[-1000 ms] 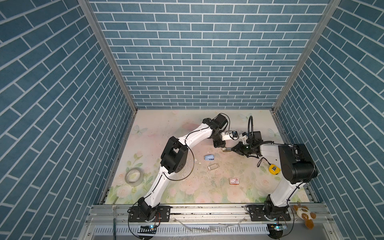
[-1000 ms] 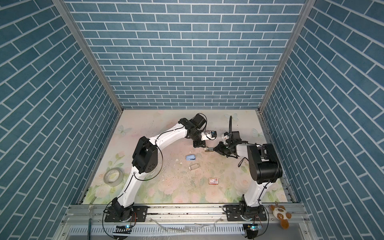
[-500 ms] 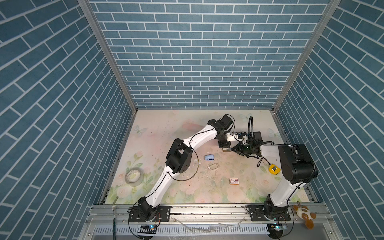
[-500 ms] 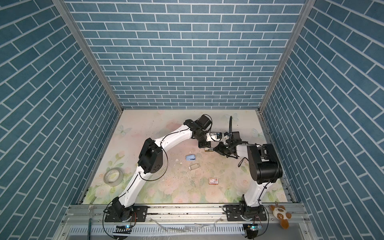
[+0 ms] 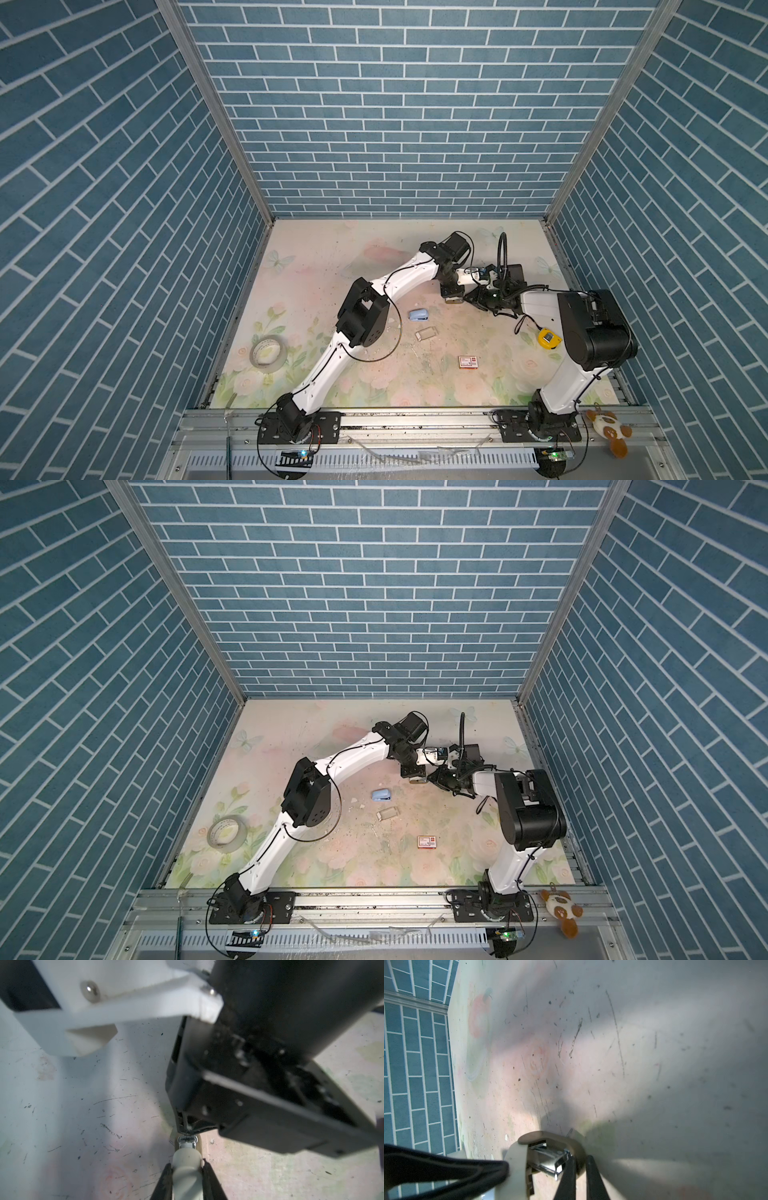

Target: Load the staples into the stapler

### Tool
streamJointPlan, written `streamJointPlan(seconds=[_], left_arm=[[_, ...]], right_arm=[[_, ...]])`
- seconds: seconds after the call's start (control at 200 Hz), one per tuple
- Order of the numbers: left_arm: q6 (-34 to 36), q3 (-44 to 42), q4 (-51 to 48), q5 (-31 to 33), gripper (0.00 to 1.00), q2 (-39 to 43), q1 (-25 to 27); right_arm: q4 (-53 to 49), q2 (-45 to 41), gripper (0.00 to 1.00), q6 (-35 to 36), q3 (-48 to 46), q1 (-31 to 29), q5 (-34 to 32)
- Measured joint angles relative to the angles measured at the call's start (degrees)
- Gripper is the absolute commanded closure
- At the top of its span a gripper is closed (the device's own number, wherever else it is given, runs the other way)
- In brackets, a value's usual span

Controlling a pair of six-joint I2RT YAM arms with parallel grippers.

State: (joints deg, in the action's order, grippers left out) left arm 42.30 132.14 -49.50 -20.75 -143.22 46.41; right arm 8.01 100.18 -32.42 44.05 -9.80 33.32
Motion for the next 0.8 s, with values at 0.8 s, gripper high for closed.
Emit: streamJointPlan(seconds=[0.8], left_arm=[[3.6,10.9,-6.6,4.6,0.94,-6.8,2.0]], right_arm=[[-8.9,-16.2,0.88,-1.8,-5.8,6.8,-8.5]])
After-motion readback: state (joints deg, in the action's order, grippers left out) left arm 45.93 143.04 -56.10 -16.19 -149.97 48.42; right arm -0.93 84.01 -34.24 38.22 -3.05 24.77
